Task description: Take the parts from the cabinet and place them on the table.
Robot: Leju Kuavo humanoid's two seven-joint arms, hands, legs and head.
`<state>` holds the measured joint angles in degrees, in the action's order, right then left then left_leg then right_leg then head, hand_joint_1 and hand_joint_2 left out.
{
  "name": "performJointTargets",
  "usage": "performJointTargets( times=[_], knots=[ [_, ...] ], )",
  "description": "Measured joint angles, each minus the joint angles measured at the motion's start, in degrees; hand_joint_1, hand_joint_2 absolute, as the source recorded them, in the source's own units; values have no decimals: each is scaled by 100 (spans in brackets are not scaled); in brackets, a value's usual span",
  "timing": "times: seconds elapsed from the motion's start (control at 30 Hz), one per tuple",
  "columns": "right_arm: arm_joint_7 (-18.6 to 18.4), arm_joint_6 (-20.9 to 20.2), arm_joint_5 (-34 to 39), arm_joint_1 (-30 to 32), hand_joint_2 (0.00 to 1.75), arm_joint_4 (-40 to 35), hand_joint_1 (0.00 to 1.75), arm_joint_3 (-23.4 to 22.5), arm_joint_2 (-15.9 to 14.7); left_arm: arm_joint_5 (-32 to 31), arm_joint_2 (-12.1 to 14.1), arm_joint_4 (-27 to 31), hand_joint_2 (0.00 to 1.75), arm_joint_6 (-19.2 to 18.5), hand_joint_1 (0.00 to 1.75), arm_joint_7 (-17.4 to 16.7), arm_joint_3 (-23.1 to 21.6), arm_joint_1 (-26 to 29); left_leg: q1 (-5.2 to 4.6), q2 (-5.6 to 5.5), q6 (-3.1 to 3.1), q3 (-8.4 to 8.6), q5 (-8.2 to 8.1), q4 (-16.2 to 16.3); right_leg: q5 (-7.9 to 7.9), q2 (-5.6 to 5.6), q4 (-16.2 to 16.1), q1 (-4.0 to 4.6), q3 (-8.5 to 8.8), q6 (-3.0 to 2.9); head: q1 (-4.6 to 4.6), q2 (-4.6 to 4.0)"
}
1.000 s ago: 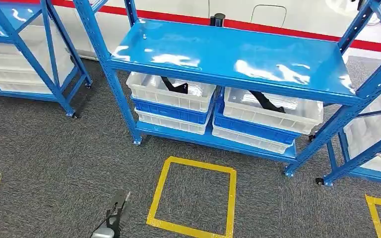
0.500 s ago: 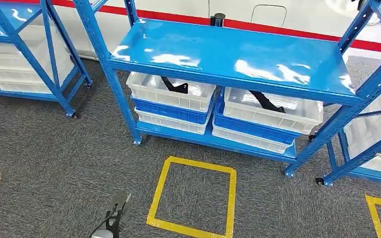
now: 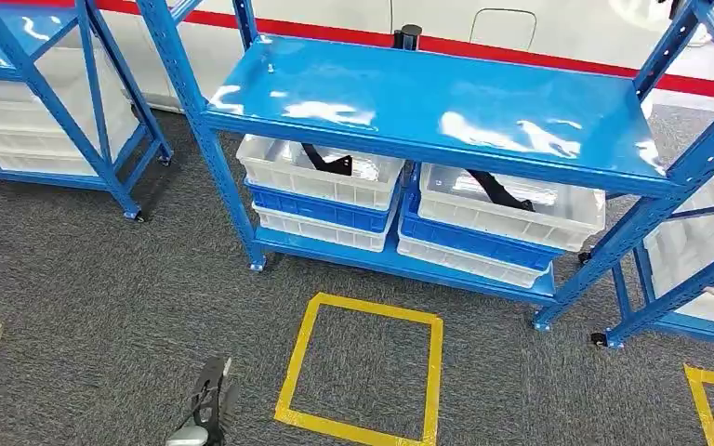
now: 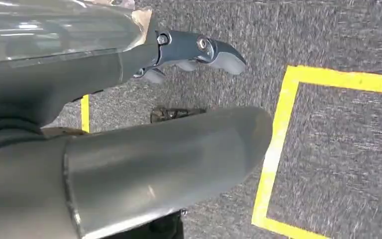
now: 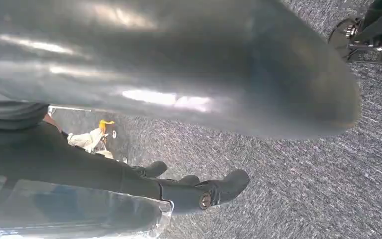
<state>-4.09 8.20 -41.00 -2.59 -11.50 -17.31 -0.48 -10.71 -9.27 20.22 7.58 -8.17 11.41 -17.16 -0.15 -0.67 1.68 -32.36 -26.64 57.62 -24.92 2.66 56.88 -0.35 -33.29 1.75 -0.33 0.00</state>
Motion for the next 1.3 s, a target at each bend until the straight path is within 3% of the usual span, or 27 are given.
performJointTargets(
  times=[0.27,0.43,0.57,0.6,0.63,0.67,1.0,1.1,1.13,1.17,1.2,1.23,1.27,1.3],
  knots=[
    [15,2,17,1,0,0,0,-2,2,77,31,-55,0,-2,0,0,-61,-14,0,0,0,-3,-1,0,0,0,0,0,-2,0,0,0],
    [18,2,28,1,0,0,0,0,9,146,100,-83,0,-2,0,18,-120,-13,-23,-3,29,-13,-17,16,4,0,-6,-44,2,11,-2,0],
    [17,2,37,6,0,0,0,0,15,175,120,-90,0,33,0,28,-216,-14,-50,6,82,-11,-22,15,16,8,-40,-76,9,71,-4,0],
    [22,7,37,4,0,0,0,0,13,184,116,-87,0,46,0,39,-243,-16,7,23,135,46,38,-82,3,15,-38,-13,6,108,-2,0],
    [31,11,39,9,0,2,0,0,-4,206,101,-90,0,68,0,39,-273,-16,24,52,145,87,65,-128,-33,-55,52,-71,-39,100,-11,0],
    [44,11,39,9,0,2,0,0,2,245,101,-90,0,98,0,44,-315,-18,49,67,184,110,73,-169,-198,-132,340,-37,-176,72,39,2],
    [44,11,39,9,0,2,0,0,2,245,101,-90,0,98,0,44,-315,-18,50,68,184,111,74,-170,-210,-133,364,-37,-187,71,40,2],
    [46,11,39,7,0,4,0,0,2,247,103,-90,0,105,0,44,-332,-16,54,77,182,111,72,-170,-326,-149,627,-39,-326,63,61,0],
    [50,11,39,5,0,2,0,0,-20,271,101,-96,0,105,0,44,-356,-8,55,98,181,107,70,-168,-526,-172,1143,-52,-585,52,68,0],
    [52,11,37,5,0,2,0,0,-24,297,101,-105,0,105,0,44,-380,0,55,117,172,105,63,-168,-647,-184,1507,-63,-771,57,66,0],
    [52,4,35,38,0,4,0,0,-35,376,101,-122,0,107,0,46,-448,32,93,138,116,125,27,-160,-574,-207,1605,-120,-844,200,66,0],
    [52,2,35,41,0,4,0,0,-44,402,101,-122,0,109,0,46,-479,40,122,139,83,143,8,-152,-401,-220,1199,-148,-633,280,68,0],
    [52,2,33,33,0,4,0,0,-52,422,105,-122,0,114,0,55,-516,37,161,155,-61,176,-82,-77,-43,-364,23,-227,-39,433,92,0],
    [55,0,35,22,0,4,0,0,-42,426,125,-122,0,118,0,63,-546,35,136,153,-149,187,-142,-60,-70,-278,69,-155,-6,189,81,0]
  ],
)
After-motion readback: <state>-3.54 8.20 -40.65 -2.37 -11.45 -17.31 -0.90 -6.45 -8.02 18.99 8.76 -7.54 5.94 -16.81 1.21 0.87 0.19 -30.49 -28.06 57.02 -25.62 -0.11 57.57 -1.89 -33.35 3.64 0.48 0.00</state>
